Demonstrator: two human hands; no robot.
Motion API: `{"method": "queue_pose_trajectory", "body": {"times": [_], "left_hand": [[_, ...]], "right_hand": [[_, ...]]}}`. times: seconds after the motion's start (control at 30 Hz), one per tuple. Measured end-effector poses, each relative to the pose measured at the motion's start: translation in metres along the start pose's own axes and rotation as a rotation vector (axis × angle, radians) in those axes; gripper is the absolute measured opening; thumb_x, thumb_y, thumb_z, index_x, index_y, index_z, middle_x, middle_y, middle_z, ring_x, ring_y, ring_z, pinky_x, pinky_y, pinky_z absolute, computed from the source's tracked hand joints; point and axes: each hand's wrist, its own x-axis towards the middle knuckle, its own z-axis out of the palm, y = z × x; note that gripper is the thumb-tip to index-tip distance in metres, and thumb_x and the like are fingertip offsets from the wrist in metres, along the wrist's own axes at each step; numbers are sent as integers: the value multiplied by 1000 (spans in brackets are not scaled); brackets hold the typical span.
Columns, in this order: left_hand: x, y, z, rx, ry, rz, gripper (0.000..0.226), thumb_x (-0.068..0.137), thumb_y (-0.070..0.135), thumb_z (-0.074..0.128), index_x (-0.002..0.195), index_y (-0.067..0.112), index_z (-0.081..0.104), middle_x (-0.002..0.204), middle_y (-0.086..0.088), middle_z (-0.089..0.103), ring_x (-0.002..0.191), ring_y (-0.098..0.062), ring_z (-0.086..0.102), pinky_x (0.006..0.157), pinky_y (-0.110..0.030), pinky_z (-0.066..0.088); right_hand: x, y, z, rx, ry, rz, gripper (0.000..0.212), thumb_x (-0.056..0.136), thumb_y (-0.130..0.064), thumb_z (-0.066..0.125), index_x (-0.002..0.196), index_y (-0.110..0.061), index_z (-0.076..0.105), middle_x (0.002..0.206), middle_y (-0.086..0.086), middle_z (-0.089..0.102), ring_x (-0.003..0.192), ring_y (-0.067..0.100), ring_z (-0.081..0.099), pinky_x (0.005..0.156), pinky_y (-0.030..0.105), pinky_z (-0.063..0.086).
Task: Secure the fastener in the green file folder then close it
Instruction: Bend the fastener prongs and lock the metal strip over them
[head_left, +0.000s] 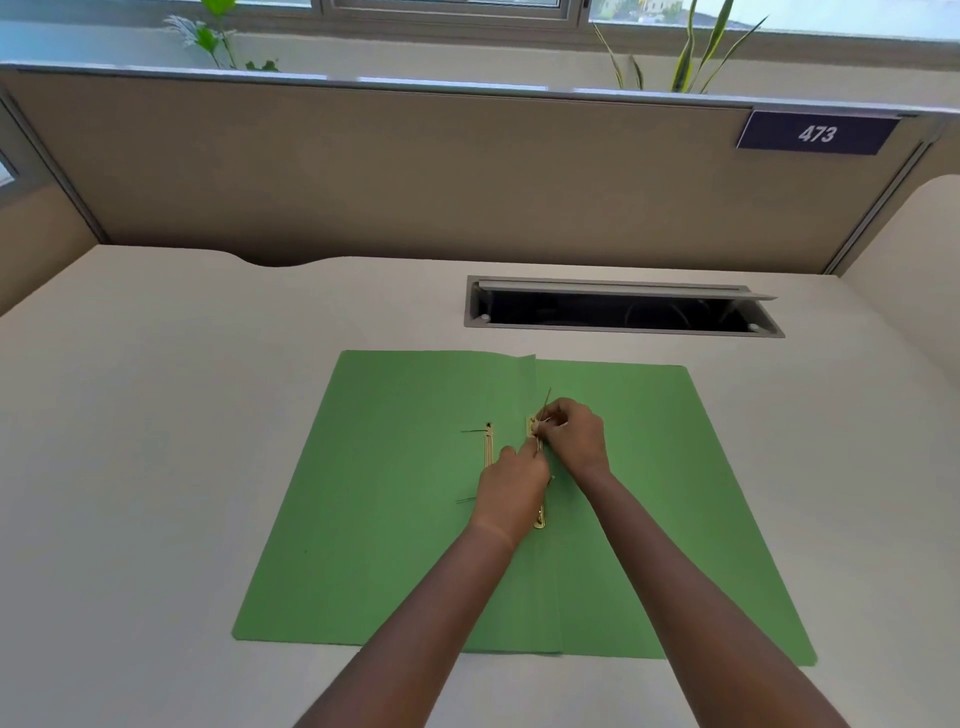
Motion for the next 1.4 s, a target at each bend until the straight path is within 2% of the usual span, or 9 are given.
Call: {"method": "queue_pose_trajectory", "body": {"times": [0.2,0.3,0.43,0.63,0.77,1.0,1.17,1.33,1.4], "left_hand": [[0,1,2,39,19,15,41,90,-11,40,129,-2,42,143,-15,39,117,-35,47,88,-44,51],[1,-1,0,43,16,21,37,91,-8,40,128,-2,44,141,-15,41,115,-35,48,86,-44,51],[0,-2,-2,36,13,31,33,91,-7,41,123,-2,47,134,-15,46,111,-35,50,83,-45,50],[1,-5,-2,10,24,38,32,92,-6,42,123,-1,47,132,-14,48,111,-34,49,84,-44,50],[1,-5,0,0,37,43,35,91,-6,45,125,-1,45,133,-14,47,113,-34,48,85,-44,51],[2,-10,4,-34,38,44,32,92,-2,46,123,1,47,138,-11,46,113,-33,49,84,-44,51],[5,-14,8,-115,29,28,30,91,6,50,121,4,50,143,-8,45,113,-32,50,85,-43,50],[7,-19,10,-227,29,27,32,88,10,59,119,7,51,137,-6,51,111,-28,54,88,-40,49],[8,-20,10,-236,38,28,31,88,8,58,118,7,52,135,-7,52,111,-28,55,90,-41,50]], "right_hand": [[15,2,-1,102,-25,102,12,74,10,66,85,11,68,92,28,71,65,19,57,57,19,45],[19,-1,2,54,-24,56,11,73,9,66,84,11,69,91,27,72,71,20,58,58,25,46],[20,-3,3,-57,-48,-73,10,75,6,66,84,6,69,91,23,72,82,30,67,76,34,54],[25,-6,9,-188,-103,-121,11,77,-3,68,87,0,70,93,17,73,82,25,65,68,25,42],[27,-5,14,-111,-58,-32,15,79,-6,67,92,0,70,96,17,72,87,29,65,74,30,48],[15,-1,15,40,54,-7,21,91,-8,52,110,1,56,83,10,56,72,20,50,65,26,36],[-20,16,4,99,67,-23,18,90,1,48,103,4,60,86,13,59,73,19,50,59,22,38],[-71,35,-6,78,35,-155,14,82,9,54,91,1,62,90,17,63,73,15,54,64,4,43],[-83,38,-9,74,-38,-224,15,80,8,58,91,0,63,90,17,63,78,20,58,71,10,46]]}}
